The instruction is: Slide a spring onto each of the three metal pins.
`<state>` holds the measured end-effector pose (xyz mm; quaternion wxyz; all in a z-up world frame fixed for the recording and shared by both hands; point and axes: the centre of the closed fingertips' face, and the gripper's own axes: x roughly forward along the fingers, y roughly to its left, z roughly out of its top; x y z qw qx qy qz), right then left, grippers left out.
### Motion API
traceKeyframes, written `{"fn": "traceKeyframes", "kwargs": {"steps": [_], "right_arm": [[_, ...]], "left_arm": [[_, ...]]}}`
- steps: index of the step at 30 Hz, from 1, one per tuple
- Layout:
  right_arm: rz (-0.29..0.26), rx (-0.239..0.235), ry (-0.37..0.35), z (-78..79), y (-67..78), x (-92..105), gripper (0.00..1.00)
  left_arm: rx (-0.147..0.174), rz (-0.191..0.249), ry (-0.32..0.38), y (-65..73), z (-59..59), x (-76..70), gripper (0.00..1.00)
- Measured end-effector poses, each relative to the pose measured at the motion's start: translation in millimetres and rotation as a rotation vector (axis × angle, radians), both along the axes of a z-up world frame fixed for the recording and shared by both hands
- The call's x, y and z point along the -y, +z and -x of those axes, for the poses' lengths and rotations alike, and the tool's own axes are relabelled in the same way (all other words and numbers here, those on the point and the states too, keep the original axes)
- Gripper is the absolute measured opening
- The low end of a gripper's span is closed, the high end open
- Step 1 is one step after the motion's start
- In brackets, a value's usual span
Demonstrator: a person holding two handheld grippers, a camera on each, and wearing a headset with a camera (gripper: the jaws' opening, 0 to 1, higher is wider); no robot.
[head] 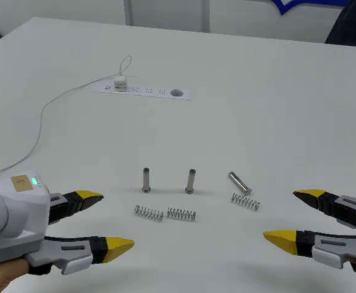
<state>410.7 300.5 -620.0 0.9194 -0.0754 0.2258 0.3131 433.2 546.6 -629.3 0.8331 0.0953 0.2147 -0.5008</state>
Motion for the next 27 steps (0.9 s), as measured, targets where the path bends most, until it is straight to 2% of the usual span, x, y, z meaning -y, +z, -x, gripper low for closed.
{"fn": "traceKeyframes", "kwargs": {"steps": [11, 27], "right_arm": [[0.002, -0.006, -0.016, 1.4, 0.7, 3.7, 0.68], [0.019, -0.014, 0.002, -0.5, 2.0, -0.1, 0.67]], "left_arm": [[0.002, -0.011, -0.019, -0.5, 2.1, 2.0, 0.63], [0.012, -0.005, -0.004, 3.1, 1.2, 0.2, 0.62]]}}
